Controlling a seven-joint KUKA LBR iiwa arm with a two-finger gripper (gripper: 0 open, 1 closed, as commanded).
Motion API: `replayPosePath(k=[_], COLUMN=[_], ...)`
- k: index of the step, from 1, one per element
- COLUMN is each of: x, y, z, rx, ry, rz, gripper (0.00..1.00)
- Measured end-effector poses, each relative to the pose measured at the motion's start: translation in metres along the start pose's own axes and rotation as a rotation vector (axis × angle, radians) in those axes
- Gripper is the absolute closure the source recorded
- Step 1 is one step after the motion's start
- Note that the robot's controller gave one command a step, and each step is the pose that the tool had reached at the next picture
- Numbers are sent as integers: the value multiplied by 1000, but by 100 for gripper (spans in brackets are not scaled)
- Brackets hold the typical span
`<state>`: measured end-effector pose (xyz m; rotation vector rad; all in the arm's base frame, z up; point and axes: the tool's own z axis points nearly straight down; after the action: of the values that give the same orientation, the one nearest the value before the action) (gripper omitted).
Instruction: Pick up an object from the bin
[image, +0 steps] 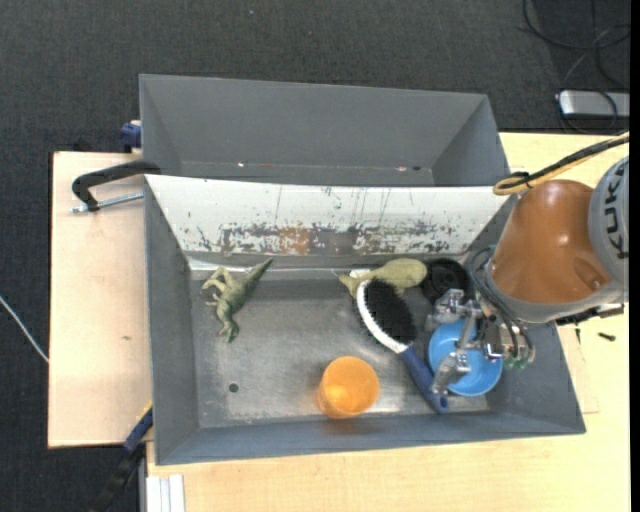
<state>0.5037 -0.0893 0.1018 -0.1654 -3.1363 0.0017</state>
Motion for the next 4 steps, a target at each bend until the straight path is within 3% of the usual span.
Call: replayPosePath(k=[1, 2, 3, 4], x=[10, 10, 11, 11], y=[-11, -19, 18, 17], z=[-1, 25, 30, 30], rx=[-2, -8, -3, -2], ry=[-3, 14, -4, -5], rz=[258, 424, 86, 88], gripper=[0, 0, 0, 100])
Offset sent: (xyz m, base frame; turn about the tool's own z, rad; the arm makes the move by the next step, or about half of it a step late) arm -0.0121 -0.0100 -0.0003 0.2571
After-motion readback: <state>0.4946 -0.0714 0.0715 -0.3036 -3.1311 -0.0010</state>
